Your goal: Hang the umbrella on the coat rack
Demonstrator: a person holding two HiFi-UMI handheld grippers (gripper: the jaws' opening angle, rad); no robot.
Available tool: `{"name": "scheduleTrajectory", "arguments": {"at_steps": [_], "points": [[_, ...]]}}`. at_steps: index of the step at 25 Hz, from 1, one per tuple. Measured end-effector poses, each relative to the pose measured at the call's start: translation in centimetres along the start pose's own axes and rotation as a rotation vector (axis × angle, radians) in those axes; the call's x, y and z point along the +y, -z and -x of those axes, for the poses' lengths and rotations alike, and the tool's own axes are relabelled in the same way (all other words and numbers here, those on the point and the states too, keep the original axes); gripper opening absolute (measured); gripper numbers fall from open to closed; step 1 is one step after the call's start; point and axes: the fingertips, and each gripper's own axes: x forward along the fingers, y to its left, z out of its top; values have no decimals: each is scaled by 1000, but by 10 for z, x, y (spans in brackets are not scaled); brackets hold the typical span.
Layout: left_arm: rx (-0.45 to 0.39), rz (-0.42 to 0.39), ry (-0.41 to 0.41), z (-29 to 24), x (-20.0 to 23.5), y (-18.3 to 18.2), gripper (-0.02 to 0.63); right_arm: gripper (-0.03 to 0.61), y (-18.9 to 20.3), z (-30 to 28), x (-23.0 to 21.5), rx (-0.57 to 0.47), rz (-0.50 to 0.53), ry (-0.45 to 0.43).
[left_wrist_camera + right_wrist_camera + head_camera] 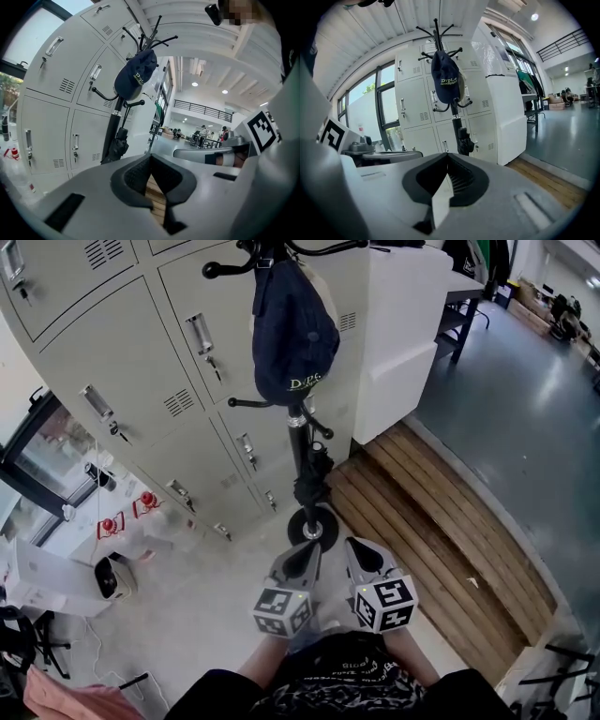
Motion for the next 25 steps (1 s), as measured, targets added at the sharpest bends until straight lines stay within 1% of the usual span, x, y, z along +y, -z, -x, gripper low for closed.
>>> {"name": "scheduleTrajectory", "arguments": {"at_steps": [9, 13, 17, 22, 25], "points": [[8, 2, -6, 14, -9, 7, 10, 5, 11, 9, 13, 13, 29, -14], [9, 1, -4, 29, -7, 5, 9, 5, 17, 10, 24, 15, 47, 13], [12, 15, -7, 42, 2, 18, 9, 5, 21, 13, 33, -4, 77, 67], [27, 7, 10, 50, 5, 16, 9, 5, 23, 14, 44, 4, 64, 75], [42, -21, 17, 54, 7, 14, 9, 5, 27, 11, 53, 17, 61, 77]]}}
